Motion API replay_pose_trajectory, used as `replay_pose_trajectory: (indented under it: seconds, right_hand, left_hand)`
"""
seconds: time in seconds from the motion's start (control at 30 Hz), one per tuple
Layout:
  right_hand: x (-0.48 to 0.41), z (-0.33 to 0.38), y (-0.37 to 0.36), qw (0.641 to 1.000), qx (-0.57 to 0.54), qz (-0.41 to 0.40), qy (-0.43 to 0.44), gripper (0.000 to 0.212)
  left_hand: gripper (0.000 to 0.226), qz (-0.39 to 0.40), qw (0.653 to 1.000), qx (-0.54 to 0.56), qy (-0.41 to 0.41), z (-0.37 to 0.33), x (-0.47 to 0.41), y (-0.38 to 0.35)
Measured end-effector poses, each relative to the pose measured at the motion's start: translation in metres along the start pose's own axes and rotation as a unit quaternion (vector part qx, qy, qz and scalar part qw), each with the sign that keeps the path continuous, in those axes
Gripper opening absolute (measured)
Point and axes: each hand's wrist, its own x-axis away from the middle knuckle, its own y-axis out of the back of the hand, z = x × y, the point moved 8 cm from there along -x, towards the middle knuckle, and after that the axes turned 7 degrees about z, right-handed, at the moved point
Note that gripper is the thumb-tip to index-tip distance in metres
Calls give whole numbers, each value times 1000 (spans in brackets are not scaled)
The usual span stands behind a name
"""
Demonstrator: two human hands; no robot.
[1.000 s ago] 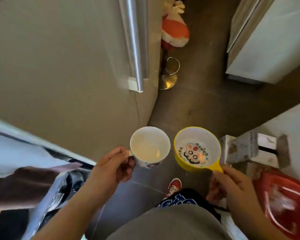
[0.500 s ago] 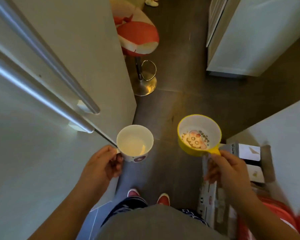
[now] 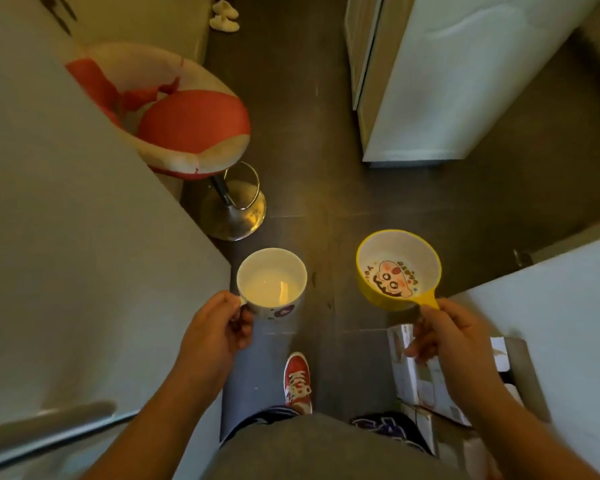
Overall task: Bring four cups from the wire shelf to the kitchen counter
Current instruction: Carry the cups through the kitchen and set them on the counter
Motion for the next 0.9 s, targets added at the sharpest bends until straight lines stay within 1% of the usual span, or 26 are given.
replay_pose_trajectory:
  seconds: [0.13, 0.2, 0.33, 0.47, 0.53, 0.7, 0.8, 0.9]
  right_hand:
    - [-28, 9, 34, 998, -17, -46, -26, 30]
    - [-41, 10, 53, 997, -32, -66, -37, 30]
    - [-75, 8, 91, 991, -51, -111, -60, 30]
    - [-128, 1, 128, 983, -82, -147, -77, 30]
    - [-161, 4, 147, 980, -87, -157, -81, 29]
    - [-245, 30, 186, 978, -92, -169, -82, 29]
    - [-296, 54, 201, 978, -105, -166, -73, 29]
    - [-345, 75, 214, 976, -112, -175, -62, 29]
  left_hand:
    - [59, 61, 998, -3, 14, -34, -72, -58]
    - [57, 88, 996, -26, 19, -47, -106, -86]
    - [50, 128, 990, -59, 21, -70, -176, -143]
    - [53, 159, 986, -50, 23, -94, -248, -213]
    - [54, 169, 984, -42, 22, -108, -280, -244]
    - [55, 189, 980, -13, 57, -135, -345, -294]
    - [50, 167, 985, -12, 50, -151, -382, -305]
    - [46, 170, 984, -3, 47, -163, -422, -318]
